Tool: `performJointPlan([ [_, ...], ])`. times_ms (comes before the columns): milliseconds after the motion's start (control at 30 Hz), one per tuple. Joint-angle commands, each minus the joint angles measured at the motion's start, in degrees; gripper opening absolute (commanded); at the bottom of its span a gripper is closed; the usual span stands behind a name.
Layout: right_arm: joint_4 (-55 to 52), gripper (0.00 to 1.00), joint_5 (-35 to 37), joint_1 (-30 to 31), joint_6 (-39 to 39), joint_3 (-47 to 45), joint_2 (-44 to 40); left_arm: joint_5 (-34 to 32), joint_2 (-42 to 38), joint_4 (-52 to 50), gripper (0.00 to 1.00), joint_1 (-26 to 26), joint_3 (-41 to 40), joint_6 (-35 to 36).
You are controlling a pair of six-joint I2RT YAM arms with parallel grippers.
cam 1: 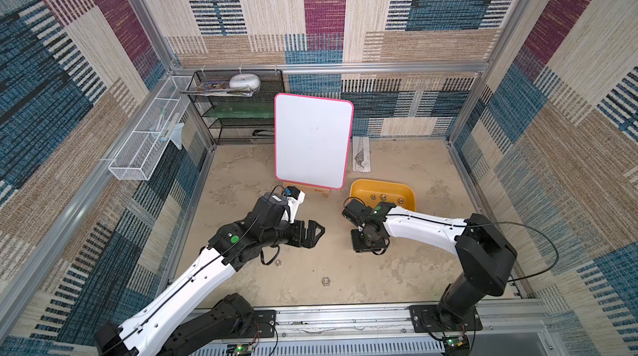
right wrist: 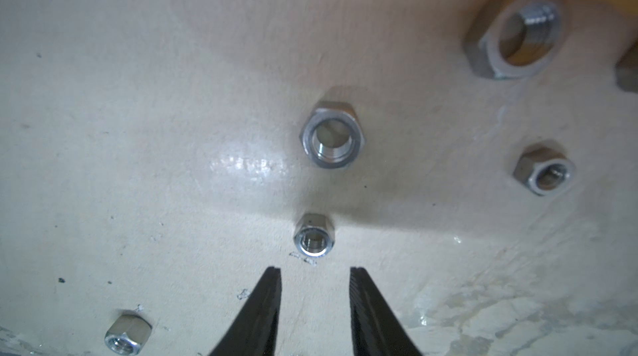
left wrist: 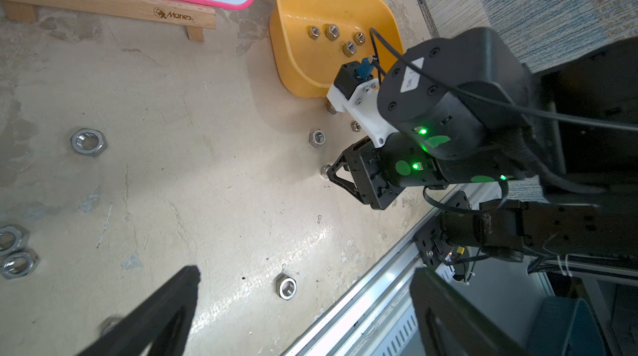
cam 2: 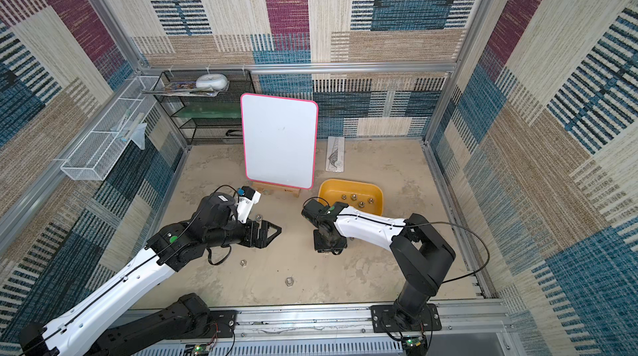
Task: Put the nuts on the desktop into the storage box
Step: Pick up the nut from the center of the board.
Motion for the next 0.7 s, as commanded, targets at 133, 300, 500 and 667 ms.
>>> performJointPlan([
  [133,1.6,0.39,-0.7,0.4,1.2,-1.5,1.5,1.9,-0.9,-1.3,1.00,0.0,-0.3,-0.6],
  [300,2.2,0.39,-0.7,0.4,1.5,-1.9,2.4,1.9,-1.1,-1.4,1.00,0.0,-0.3,-0.7],
  [500,3.2,0.39,-1.0,0.4,1.8,-1.0,3.8,2.0,-1.1,-1.4,1.00,0.0,-0.3,-0.6],
  [667,3.4,0.35,-0.6,0.4,1.6,0.0,5.1,1.8,-1.2,-1.4,1.00,0.0,-0.5,-0.5],
])
